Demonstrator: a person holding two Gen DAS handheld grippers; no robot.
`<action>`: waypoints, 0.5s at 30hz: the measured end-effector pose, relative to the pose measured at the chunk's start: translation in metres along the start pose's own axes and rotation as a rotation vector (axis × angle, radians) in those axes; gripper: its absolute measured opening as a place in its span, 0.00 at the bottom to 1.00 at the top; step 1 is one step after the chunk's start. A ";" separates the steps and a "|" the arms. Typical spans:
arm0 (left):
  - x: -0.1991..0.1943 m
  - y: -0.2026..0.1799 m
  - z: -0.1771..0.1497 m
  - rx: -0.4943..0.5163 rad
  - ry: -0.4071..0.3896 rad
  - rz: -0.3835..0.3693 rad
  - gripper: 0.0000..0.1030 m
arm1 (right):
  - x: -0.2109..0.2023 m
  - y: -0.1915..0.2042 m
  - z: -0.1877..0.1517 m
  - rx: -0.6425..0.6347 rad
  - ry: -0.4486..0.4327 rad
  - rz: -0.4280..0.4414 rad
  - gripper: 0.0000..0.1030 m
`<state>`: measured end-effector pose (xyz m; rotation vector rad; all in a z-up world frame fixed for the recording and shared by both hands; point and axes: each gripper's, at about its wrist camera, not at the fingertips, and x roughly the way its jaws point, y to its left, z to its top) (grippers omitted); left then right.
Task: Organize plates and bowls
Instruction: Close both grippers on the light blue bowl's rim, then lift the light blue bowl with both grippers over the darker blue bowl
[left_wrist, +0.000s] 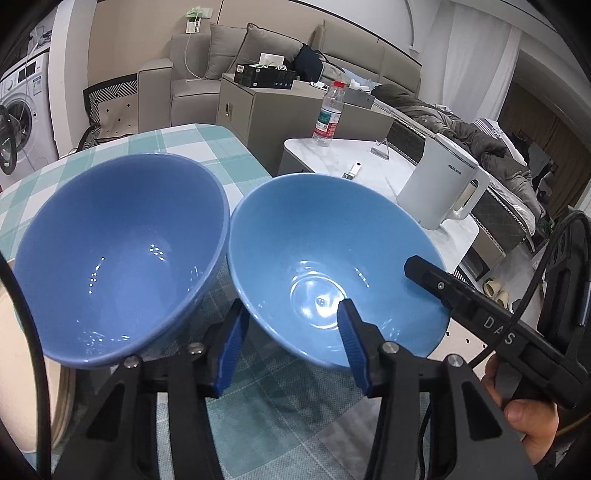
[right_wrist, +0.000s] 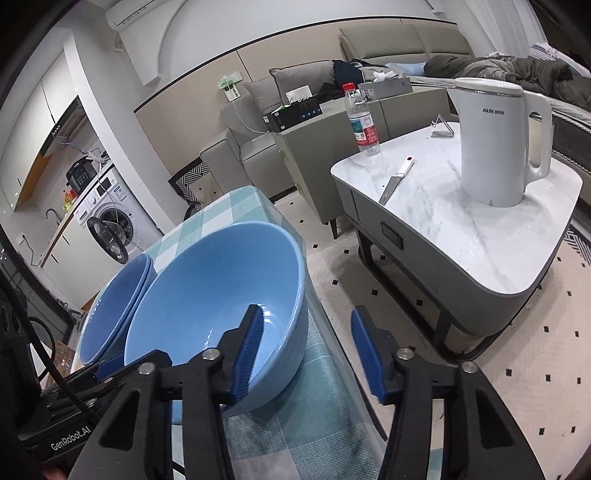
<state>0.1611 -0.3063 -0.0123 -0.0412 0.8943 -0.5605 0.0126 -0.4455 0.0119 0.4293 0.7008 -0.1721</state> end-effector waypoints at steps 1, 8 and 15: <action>0.000 0.000 0.000 -0.002 -0.002 0.000 0.46 | 0.000 0.001 0.000 -0.002 -0.002 0.007 0.43; -0.001 0.003 0.001 0.000 -0.015 0.008 0.39 | 0.002 0.007 -0.001 -0.005 -0.008 0.027 0.31; -0.004 0.001 0.000 0.026 -0.024 0.018 0.34 | 0.003 0.012 -0.003 -0.036 -0.009 0.007 0.24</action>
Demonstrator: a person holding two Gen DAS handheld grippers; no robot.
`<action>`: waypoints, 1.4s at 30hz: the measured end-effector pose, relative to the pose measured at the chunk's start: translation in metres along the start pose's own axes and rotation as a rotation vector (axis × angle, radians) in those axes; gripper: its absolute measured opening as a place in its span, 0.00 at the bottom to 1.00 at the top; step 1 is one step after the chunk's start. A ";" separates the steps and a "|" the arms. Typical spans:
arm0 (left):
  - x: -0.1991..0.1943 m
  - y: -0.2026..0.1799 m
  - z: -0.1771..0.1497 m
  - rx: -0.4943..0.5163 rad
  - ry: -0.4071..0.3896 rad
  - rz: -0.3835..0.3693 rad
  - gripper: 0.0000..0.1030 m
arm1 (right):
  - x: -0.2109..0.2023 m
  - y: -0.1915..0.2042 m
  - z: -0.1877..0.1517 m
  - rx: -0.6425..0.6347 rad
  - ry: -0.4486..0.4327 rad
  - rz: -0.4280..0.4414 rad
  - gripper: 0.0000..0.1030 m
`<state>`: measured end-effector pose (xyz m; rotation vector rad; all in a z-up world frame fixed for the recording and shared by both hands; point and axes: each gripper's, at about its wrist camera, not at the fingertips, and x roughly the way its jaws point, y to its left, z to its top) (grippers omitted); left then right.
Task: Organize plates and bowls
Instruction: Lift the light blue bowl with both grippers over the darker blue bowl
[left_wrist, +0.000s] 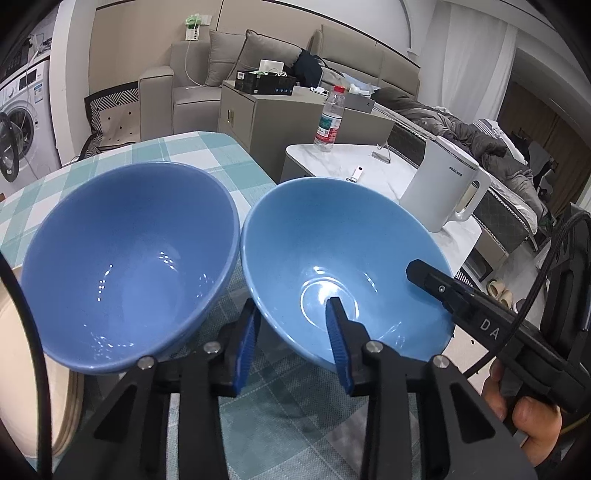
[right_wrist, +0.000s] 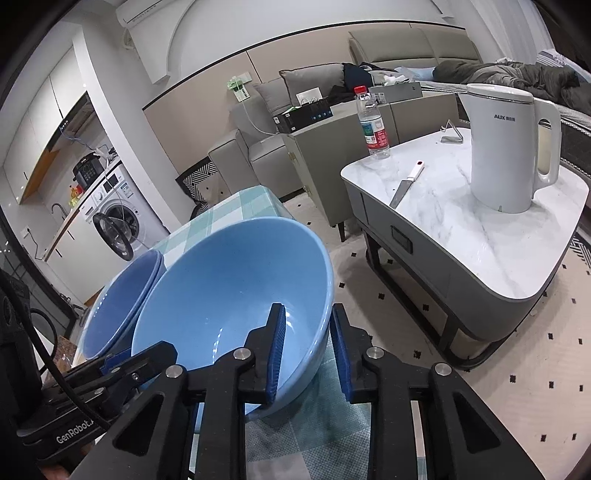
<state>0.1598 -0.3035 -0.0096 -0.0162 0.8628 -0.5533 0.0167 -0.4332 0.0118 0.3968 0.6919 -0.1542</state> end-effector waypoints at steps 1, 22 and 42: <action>0.000 0.000 0.000 0.000 0.003 0.001 0.34 | 0.000 0.000 0.000 -0.002 0.000 -0.001 0.24; -0.008 -0.010 0.002 0.046 -0.008 0.003 0.34 | -0.018 0.002 0.001 -0.018 -0.030 -0.034 0.24; -0.040 -0.008 0.015 0.066 -0.079 -0.006 0.34 | -0.051 0.026 0.007 -0.052 -0.097 -0.055 0.24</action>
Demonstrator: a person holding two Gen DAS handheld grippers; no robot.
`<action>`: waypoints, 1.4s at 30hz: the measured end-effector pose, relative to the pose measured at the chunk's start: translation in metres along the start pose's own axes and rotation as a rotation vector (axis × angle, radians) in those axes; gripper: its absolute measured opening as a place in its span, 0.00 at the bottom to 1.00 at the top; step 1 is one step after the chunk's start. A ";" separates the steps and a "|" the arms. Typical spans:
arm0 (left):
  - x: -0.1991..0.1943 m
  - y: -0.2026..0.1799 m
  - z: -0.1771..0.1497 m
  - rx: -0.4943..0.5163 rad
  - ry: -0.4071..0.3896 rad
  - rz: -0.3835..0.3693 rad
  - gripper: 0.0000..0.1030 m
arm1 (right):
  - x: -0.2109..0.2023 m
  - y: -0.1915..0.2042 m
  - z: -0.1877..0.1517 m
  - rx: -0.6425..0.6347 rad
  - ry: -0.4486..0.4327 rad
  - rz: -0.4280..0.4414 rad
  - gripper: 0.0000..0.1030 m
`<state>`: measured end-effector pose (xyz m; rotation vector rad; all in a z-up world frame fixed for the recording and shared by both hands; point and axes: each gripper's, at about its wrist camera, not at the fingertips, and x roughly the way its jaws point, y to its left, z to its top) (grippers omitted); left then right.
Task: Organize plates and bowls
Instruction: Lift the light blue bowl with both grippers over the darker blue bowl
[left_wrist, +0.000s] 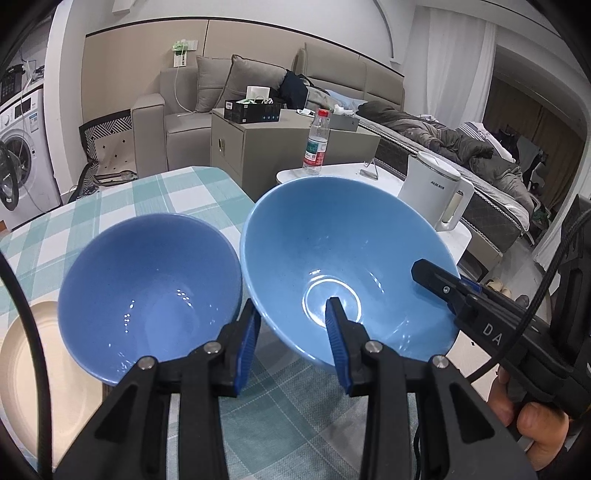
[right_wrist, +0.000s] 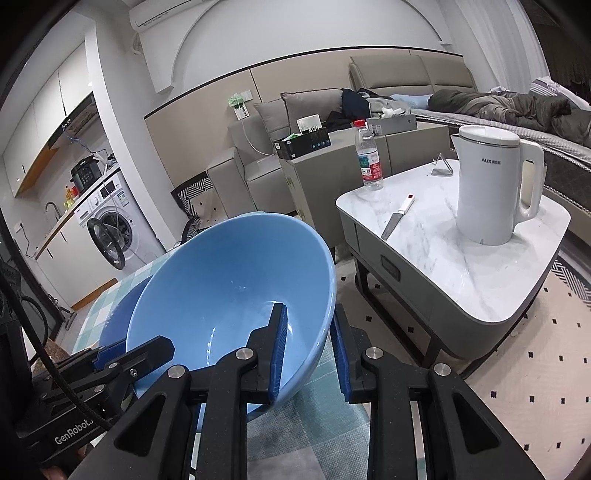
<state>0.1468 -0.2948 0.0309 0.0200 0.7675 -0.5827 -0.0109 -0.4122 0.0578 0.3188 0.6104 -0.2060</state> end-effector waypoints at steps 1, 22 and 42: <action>-0.002 0.001 0.000 0.002 -0.003 -0.001 0.34 | -0.002 0.002 0.000 -0.006 -0.005 0.000 0.24; -0.053 0.029 0.008 -0.021 -0.095 0.012 0.34 | -0.032 0.057 0.015 -0.101 -0.056 0.018 0.24; -0.089 0.074 0.002 -0.061 -0.141 0.054 0.34 | -0.030 0.115 0.019 -0.183 -0.052 0.058 0.24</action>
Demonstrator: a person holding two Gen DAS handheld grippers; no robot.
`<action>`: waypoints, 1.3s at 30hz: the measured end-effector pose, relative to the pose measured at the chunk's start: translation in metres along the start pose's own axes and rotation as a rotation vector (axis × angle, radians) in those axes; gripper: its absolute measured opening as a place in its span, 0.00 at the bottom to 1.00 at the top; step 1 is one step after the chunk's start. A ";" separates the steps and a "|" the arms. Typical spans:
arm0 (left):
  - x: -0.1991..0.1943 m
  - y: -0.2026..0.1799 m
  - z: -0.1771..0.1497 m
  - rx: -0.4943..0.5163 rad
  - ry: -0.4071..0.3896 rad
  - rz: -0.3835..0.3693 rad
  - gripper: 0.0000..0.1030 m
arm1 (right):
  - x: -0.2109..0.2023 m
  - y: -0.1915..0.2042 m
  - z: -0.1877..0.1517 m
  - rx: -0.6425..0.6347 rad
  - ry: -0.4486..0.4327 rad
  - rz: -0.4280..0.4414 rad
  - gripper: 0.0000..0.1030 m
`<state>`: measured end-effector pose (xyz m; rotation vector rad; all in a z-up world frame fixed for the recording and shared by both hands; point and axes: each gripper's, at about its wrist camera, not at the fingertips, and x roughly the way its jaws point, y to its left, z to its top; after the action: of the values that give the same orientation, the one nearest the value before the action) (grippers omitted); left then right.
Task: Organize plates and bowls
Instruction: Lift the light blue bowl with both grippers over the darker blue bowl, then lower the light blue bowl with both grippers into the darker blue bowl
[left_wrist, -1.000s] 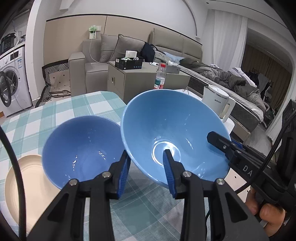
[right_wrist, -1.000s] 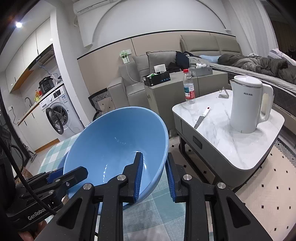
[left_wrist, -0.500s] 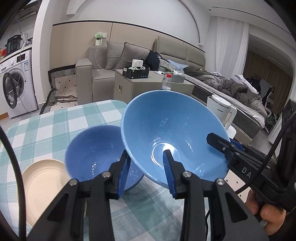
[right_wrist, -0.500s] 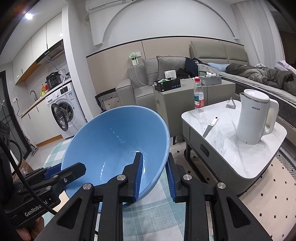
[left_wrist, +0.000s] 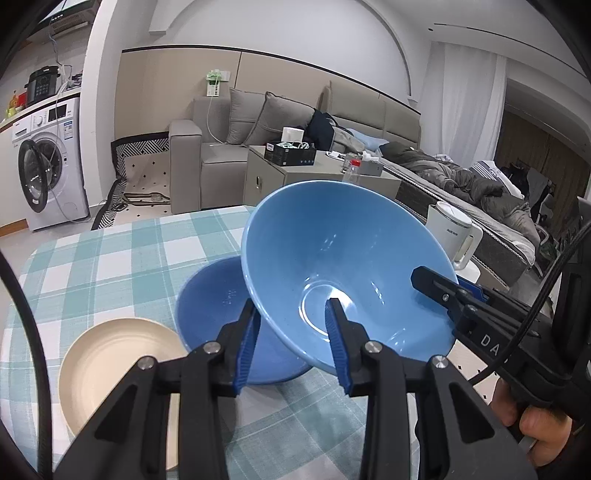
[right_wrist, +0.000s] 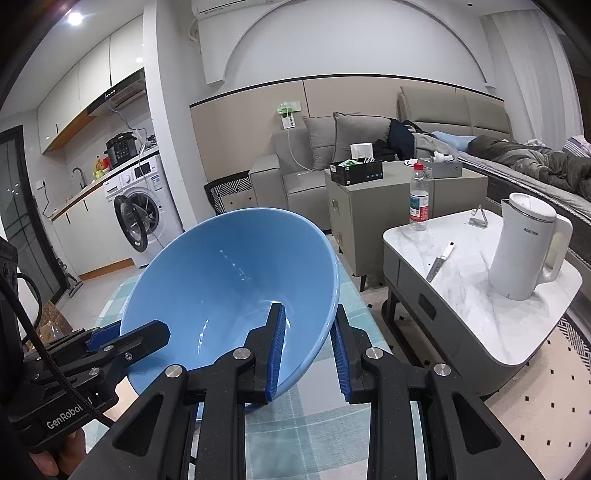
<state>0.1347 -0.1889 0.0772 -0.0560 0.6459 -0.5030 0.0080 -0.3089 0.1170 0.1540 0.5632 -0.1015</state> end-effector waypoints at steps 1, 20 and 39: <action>-0.001 0.003 0.000 -0.005 -0.002 0.004 0.34 | 0.001 0.003 0.000 -0.003 0.001 0.004 0.24; 0.003 0.050 -0.001 -0.058 -0.007 0.059 0.34 | 0.046 0.049 0.006 -0.023 0.046 0.037 0.24; 0.036 0.068 -0.014 -0.077 0.035 0.089 0.34 | 0.086 0.059 -0.007 -0.049 0.106 0.011 0.24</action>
<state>0.1801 -0.1445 0.0325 -0.0909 0.6994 -0.3941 0.0848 -0.2540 0.0718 0.1157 0.6699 -0.0690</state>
